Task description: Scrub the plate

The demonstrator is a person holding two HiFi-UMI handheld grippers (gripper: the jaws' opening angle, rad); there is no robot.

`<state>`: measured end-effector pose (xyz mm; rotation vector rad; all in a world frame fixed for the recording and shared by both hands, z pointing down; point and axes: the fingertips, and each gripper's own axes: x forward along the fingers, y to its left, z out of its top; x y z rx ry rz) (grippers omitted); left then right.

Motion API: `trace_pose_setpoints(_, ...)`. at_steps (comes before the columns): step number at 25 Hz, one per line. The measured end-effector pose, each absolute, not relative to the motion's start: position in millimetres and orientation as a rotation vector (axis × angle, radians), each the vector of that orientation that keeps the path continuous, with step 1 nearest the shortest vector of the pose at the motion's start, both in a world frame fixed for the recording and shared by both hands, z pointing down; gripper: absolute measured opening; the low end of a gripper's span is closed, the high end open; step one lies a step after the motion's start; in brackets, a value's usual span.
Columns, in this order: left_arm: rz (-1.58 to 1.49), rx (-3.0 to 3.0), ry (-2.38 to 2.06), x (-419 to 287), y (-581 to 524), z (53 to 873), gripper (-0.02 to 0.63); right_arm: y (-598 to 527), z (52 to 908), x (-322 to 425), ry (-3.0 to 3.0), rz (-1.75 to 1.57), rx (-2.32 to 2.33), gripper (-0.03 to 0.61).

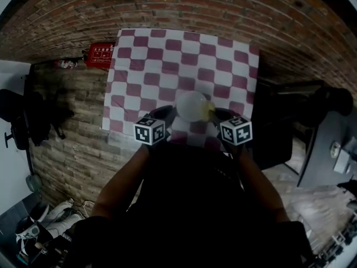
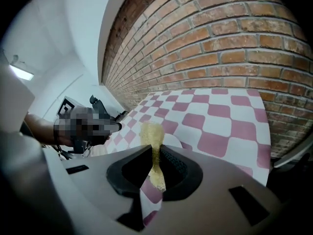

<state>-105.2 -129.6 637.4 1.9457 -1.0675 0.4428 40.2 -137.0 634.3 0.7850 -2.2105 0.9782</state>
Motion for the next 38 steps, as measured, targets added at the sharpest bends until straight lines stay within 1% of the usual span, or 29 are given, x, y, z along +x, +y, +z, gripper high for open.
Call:
trace_pose_setpoints(6,0.490,1.901,-0.975,-97.9,-132.7,677.6,0.123,-138.9,673.0,43.3,-2.101,0.990,0.794,0.046)
trace_pose_setpoints(15,0.525,1.815,-0.873,-98.3,-133.4,716.2,0.160,-132.3,718.3,38.9,-1.996,0.959,0.763,0.046)
trace_pose_setpoints(21,0.537,1.793,-0.819,-95.9,-136.9,730.5,0.163,-129.5,743.9,38.4,-1.942,0.935,0.763,0.046)
trace_pose_setpoints(32,0.577,1.746,-0.730,-83.5,-130.8,751.2,0.161,-128.6,752.4,37.4,-1.894,0.929,0.719,0.046)
trace_pose_setpoints(38,0.539,1.706,-0.707,-76.9,-131.8,759.7,0.161,-131.2,759.8,39.0,-1.885,0.914,0.703,0.047)
